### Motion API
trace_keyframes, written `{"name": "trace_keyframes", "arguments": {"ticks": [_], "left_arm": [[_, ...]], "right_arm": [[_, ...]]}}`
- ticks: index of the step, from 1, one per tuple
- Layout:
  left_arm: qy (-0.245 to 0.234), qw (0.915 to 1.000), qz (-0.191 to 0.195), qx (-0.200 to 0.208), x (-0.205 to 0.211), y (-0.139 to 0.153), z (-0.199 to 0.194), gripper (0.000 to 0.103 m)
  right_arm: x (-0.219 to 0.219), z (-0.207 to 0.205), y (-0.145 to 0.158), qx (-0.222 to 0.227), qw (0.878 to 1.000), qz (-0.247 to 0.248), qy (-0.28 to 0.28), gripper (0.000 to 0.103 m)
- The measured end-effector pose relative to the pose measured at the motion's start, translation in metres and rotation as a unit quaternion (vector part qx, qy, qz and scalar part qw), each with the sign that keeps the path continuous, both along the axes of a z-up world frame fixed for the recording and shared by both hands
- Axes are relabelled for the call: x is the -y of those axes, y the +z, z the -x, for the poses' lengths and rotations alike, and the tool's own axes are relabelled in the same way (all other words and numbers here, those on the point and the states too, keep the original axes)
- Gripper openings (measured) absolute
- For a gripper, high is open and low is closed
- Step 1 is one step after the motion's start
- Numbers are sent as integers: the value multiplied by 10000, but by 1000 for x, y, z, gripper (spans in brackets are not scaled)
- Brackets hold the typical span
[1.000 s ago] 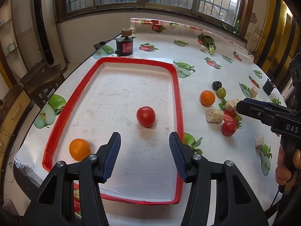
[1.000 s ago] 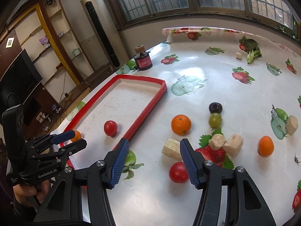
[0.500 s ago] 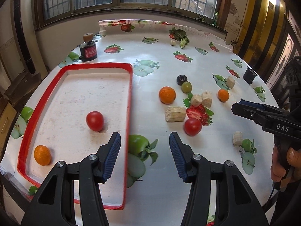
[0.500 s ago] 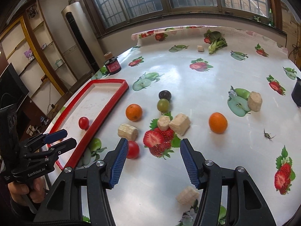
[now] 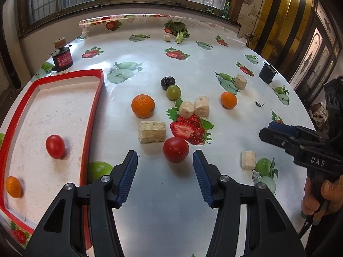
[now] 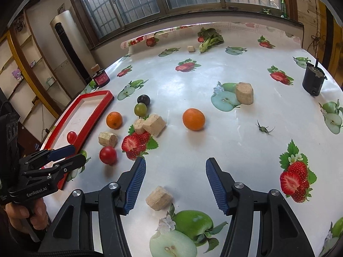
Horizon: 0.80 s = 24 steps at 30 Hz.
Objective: Organize fruits
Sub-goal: 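Move the left gripper to another red tomato while the right approaches an orange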
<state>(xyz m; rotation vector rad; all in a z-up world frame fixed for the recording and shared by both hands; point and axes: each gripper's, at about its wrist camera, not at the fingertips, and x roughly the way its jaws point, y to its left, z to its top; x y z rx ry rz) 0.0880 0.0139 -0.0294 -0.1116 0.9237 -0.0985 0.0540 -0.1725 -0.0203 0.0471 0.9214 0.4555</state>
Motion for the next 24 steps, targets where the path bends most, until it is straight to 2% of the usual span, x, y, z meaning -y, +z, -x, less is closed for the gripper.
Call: {"name": "trace_keyframes", "arguments": {"ticks": [8,12,18,21,24], "left_arm": [[-66,9998,33,-183,11,-14,-16,52],[-60,9997,64,-234,12,-18,-23,52],[-36,9996,-31,-263,16,-26,-33,52],[-87,9995,-72,-294,19,-31,-37,52],[-107,9995,-31,-296,20,-36,-40,43]], "right_arm": [[-7,20,-27,-262,9993,104,238,61],[-11,15,-27,-238,9994,100,245,61],[-14,-25,-15,61,9998,153,87,60],[-19,-51,-20,17,9996,266,48,59],[-27,-73,-31,-22,9990,439,15,52]]}}
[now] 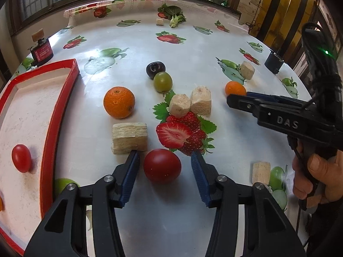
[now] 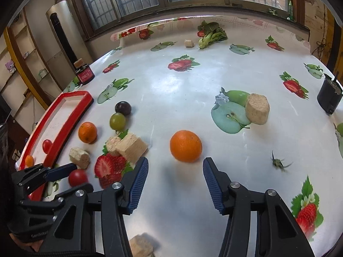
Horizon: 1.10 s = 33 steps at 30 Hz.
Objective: Organize fruits
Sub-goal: 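Move the left gripper to another red tomato while the right approaches an orange, then close the left gripper on the tomato while the right gripper closes on the orange, then carry the tomato with the left gripper while the right carries the orange into the tray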
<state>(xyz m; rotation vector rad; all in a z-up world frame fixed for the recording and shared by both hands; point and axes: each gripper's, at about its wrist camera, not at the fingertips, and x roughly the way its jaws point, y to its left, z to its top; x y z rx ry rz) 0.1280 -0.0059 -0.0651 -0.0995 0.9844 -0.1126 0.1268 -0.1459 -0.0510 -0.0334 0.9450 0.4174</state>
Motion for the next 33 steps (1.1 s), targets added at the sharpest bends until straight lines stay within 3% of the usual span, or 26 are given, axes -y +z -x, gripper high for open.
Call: {"name": "trace_keyframes", "arguments": {"ticks": [3,4,15,33], "left_arm": [[1,10000,63,17,-3,0,-1,30],[5,9999,127,15,-5,1,-1,30],[86,9992,36,388,-18,29,18,30],[630,9956,-56,690,-67,52,56,30]], "right_arm": [[-3,-15,-12,-43,9999,88,-90,39],[-2,-17,-12,66,9998,107,-125,36],[-1,14,13,210,9996,-192,5,35],[-56,59,40,374,9964,-359,676,35]]}}
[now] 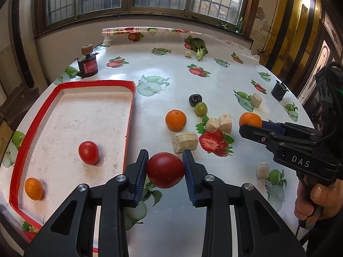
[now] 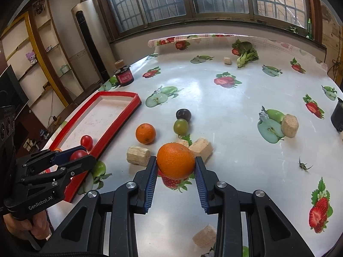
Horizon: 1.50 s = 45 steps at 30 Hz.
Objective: Organize fruits
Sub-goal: 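Carry the tomato with the left gripper while the right carries the orange into the tray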
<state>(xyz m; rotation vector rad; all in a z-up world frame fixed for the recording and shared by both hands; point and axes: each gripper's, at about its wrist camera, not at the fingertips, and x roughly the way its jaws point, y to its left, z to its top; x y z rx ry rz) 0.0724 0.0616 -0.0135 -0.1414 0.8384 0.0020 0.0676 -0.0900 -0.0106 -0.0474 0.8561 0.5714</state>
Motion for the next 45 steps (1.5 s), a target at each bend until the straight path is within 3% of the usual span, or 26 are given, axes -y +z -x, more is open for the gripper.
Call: {"name": "trace_keyframes", "arguments": {"ticks": [23,45], "left_arm": [[432,9990,74,96,-57,3,17,30],[1109,9938,-22,-11,-122,-3,18,30]], "right_arm": [[-60,8,3,21,9989,124,458,35],[-145,0,4,4,9932,151,1154,35]]}}
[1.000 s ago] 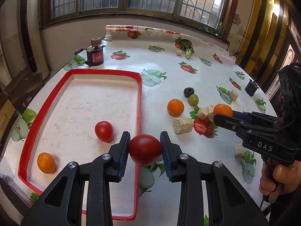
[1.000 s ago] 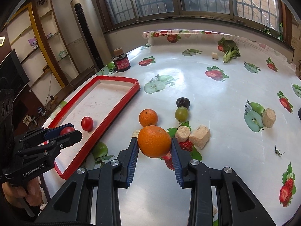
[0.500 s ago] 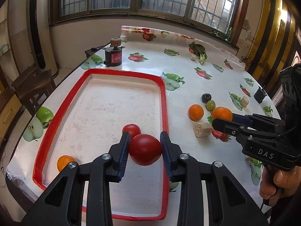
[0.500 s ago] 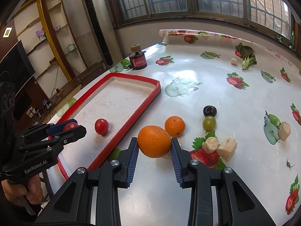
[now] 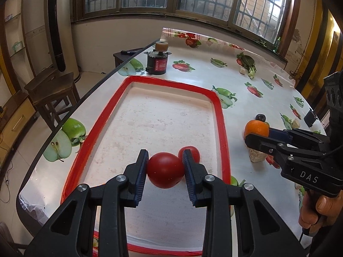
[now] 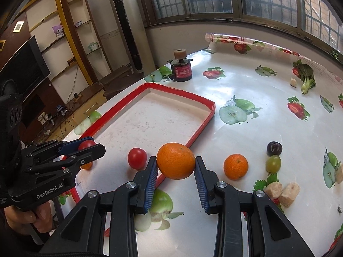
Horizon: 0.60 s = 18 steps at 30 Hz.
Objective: Organize fruits
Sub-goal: 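Carry the tomato with the left gripper while the right carries the orange into the tray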
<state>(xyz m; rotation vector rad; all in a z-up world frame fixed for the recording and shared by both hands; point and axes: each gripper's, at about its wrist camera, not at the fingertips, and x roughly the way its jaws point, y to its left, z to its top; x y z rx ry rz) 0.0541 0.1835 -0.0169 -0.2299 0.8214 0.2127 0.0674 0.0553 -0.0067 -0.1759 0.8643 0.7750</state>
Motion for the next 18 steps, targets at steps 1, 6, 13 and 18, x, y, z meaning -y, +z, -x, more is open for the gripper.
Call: {"name": "trace_keyframes", "arguments": {"ticks": [1,6,13,18], "left_arm": [[31,10000,0,-11,-3,-1,0,30],[181,9998,-10,-80,-20,-5,-2,30],[334,9992,2,-214,-37,-13,-12,30],[397,9986,14,-351,-44,-19,-22,30]], "right_arm": [[-3,-2,-1,-13,10000,-2,18,35],[-18,-12,-4,-101,9999,-32,93,35],[-43,-25,-12,-181,9996,-2,205,35],[-62,-34,-22,-260,9992,84,282,35]]}}
